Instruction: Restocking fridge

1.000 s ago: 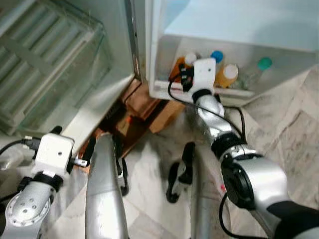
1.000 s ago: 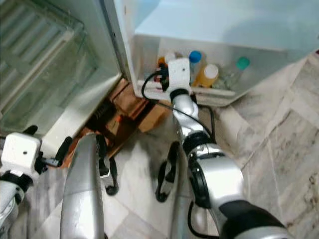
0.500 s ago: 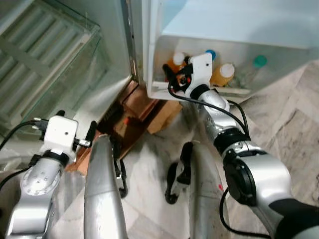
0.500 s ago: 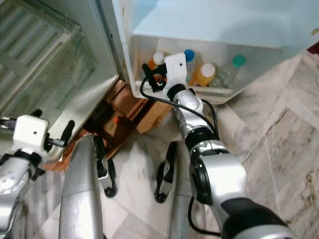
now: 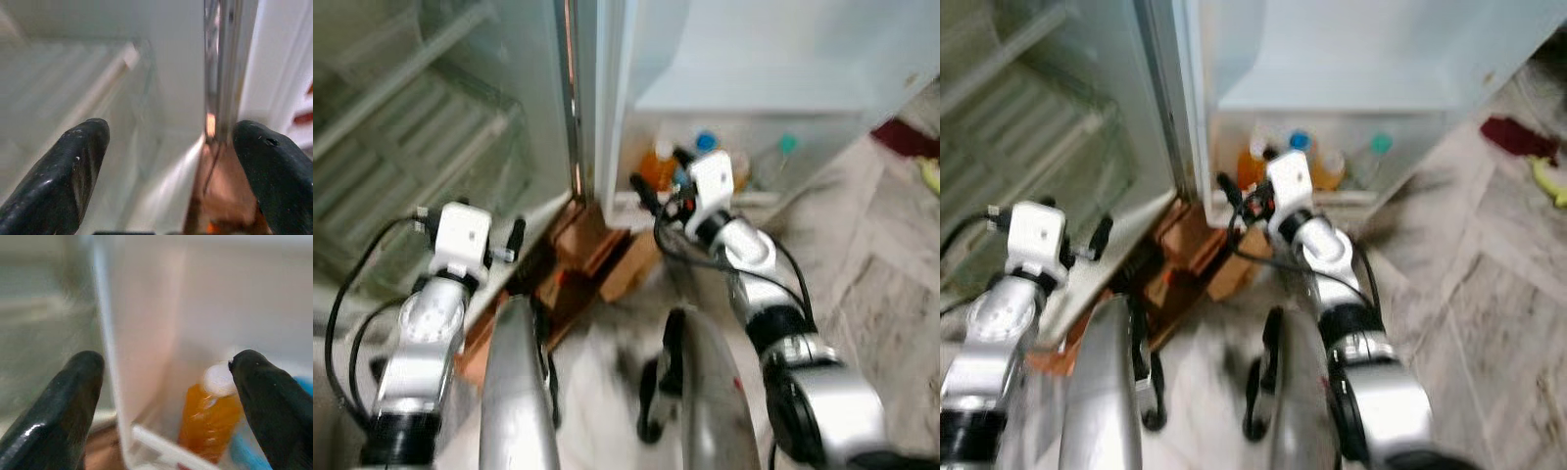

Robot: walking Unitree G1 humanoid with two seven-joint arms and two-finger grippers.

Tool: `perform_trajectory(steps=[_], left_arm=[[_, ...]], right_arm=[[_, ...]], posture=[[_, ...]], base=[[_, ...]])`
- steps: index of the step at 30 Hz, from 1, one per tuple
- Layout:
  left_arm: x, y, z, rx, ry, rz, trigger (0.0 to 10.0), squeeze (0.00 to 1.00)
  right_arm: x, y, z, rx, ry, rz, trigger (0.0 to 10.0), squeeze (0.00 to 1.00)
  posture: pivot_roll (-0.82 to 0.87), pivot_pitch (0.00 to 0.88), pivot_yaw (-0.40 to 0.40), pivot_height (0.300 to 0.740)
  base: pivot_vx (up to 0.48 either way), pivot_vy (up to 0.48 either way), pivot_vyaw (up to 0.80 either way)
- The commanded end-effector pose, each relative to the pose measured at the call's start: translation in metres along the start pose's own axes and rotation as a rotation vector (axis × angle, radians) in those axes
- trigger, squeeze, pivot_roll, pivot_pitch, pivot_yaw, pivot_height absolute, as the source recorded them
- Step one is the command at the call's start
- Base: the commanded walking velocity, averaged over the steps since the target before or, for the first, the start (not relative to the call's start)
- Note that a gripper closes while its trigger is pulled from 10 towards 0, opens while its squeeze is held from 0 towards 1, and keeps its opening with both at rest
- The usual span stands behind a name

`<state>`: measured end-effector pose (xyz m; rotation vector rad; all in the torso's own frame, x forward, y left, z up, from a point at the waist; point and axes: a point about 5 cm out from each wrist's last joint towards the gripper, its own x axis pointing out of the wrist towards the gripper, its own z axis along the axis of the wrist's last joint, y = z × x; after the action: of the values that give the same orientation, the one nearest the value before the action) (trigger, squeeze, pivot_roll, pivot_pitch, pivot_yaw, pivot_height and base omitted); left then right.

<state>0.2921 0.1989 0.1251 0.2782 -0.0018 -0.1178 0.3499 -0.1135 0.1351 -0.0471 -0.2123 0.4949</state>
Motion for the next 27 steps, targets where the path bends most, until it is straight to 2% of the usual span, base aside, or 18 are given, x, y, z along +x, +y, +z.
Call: perform_trajectory(steps=[1,3,4,5,7,11,15,20,27], left_arm=[[0.005,-0.001,-0.002,-0.006,-0.008,-0.004,10.0,0.0],[0.006,-0.001,-0.001,-0.009,-0.018,-0.006,10.0,0.0],[0.009,0.0,0.002,-0.015,-0.036,-0.008,10.0,0.0],[0.009,0.0,0.002,-0.015,-0.036,-0.008,10.0,0.0],[0.011,0.002,0.003,-0.031,-0.052,0.001,10.0,0.0],[0.014,0.007,0.006,-0.07,-0.066,0.044,10.0,0.0],[0.014,0.004,0.005,-0.083,-0.07,0.047,10.0,0.0],[0.008,-0.006,-0.001,-0.111,-0.059,0.018,10.0,0.0],[0.015,-0.01,0.002,-0.116,-0.077,0.01,10.0,0.0]], right_arm=[[-0.009,-0.01,0.003,0.03,-0.018,-0.113,10.0,0.0],[-0.015,-0.011,0.001,0.004,-0.012,-0.149,10.0,0.0],[-0.027,-0.013,0.0,-0.047,-0.009,-0.221,10.0,0.0],[-0.027,-0.013,0.0,-0.047,-0.009,-0.221,10.0,0.0],[-0.044,-0.015,-0.004,-0.006,0.017,-0.338,10.0,0.0],[-0.059,-0.008,0.007,-0.012,-0.013,-0.355,10.0,0.0],[-0.063,-0.008,0.009,-0.016,-0.037,-0.382,10.0,0.0],[-0.065,-0.014,0.022,-0.014,-0.051,-0.43,10.0,0.0],[-0.067,-0.015,0.025,-0.005,-0.034,-0.461,10.0,0.0]], posture=[[0.03,0.029,-0.038,0.576],[0.03,0.016,-0.026,0.576],[0.03,0.0,-0.018,0.576],[0.03,0.0,-0.018,0.576],[0.02,0.0,-0.018,0.576],[0.01,0.0,-0.027,0.576],[0.0,0.0,-0.025,0.585],[-0.02,0.0,-0.026,0.625],[-0.03,0.0,-0.033,0.675]], base=[[0.0,0.0,0.0],[0.0,0.0,0.0],[0.0,0.0,0.0],[0.0,0.0,0.0],[0.0,0.0,0.0],[0.0,0.0,0.0],[0.0,0.0,0.0],[0.0,0.0,0.0],[0.0,0.0,0.0]])
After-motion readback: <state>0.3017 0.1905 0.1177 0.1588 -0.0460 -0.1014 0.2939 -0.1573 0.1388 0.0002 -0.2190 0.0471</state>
